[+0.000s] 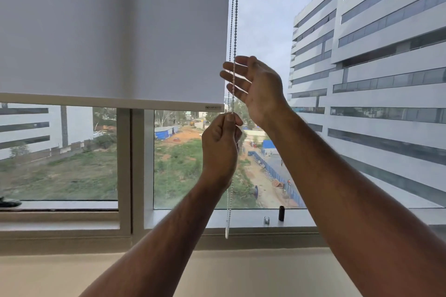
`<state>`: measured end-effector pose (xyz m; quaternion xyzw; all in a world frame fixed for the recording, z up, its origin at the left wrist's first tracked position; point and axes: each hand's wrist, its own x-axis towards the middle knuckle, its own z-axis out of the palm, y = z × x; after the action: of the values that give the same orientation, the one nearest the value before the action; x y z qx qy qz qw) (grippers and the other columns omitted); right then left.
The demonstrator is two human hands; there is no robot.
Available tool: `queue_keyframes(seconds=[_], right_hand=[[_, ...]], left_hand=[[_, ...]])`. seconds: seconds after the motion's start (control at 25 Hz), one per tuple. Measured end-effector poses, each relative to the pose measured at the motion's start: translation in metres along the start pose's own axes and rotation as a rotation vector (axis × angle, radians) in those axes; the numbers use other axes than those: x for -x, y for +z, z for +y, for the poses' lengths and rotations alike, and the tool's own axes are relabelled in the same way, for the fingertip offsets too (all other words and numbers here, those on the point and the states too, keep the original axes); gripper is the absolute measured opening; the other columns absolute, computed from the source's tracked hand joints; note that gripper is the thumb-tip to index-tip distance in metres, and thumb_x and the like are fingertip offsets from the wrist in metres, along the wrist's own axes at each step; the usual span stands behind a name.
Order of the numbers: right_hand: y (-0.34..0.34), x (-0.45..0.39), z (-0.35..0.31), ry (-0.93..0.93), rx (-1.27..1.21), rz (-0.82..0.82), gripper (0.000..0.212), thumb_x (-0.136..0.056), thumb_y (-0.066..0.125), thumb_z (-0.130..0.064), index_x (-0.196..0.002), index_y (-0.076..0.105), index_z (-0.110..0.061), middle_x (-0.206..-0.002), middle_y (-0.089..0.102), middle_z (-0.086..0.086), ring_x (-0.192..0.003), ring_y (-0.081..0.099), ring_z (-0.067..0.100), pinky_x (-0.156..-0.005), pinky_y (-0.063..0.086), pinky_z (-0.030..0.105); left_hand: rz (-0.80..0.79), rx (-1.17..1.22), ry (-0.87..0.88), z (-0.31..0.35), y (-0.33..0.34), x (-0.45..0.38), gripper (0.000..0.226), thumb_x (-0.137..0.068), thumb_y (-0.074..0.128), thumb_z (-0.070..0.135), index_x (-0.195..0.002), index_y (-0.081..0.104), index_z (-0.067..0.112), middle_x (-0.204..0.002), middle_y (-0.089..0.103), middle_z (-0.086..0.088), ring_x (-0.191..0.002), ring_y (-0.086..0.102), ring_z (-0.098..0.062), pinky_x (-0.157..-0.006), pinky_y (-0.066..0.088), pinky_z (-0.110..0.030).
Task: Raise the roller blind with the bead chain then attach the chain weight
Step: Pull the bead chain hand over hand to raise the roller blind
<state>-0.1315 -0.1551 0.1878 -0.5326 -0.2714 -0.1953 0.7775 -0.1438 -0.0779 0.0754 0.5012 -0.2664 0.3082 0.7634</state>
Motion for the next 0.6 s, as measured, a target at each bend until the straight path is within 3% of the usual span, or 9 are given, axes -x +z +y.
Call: queue_keyframes(seconds=[0.32, 0.48, 0.6], right_hand=[[0.033, -0.024, -0.019, 0.107, 0.003, 0.045, 0.028, -0.109, 0.038, -0.015, -0.111, 0.062, 0.0, -0.092, 0.073, 0.018, -0.072, 0.073, 0.028, -0.054, 0.055, 0.028], [0.035, -0.022, -0.014, 0.069, 0.11, 0.098, 0.03, -0.108, 0.037, -0.013, -0.098, 0.064, -0.008, -0.058, 0.048, -0.001, -0.042, 0.035, 0.01, -0.038, 0.024, 0.02], [0.034, -0.019, -0.012, 0.025, 0.099, 0.127, 0.031, -0.105, 0.035, -0.007, -0.088, 0.061, -0.011, -0.045, 0.035, -0.009, -0.036, 0.021, 0.008, -0.039, 0.016, 0.02]], left_hand=[[-0.025, -0.059, -0.016, -0.022, -0.013, 0.021, 0.034, -0.109, 0.043, 0.015, -0.081, 0.062, 0.013, -0.053, 0.038, 0.011, -0.044, 0.028, -0.002, -0.046, 0.028, -0.016], [-0.016, -0.068, -0.027, -0.025, -0.017, 0.023, 0.033, -0.109, 0.044, 0.015, -0.081, 0.062, 0.013, -0.052, 0.037, 0.01, -0.044, 0.027, -0.003, -0.045, 0.027, -0.017], [-0.02, -0.058, -0.021, -0.024, -0.016, 0.025, 0.032, -0.109, 0.044, 0.013, -0.082, 0.062, 0.01, -0.053, 0.036, 0.009, -0.043, 0.026, -0.003, -0.044, 0.026, -0.017]])
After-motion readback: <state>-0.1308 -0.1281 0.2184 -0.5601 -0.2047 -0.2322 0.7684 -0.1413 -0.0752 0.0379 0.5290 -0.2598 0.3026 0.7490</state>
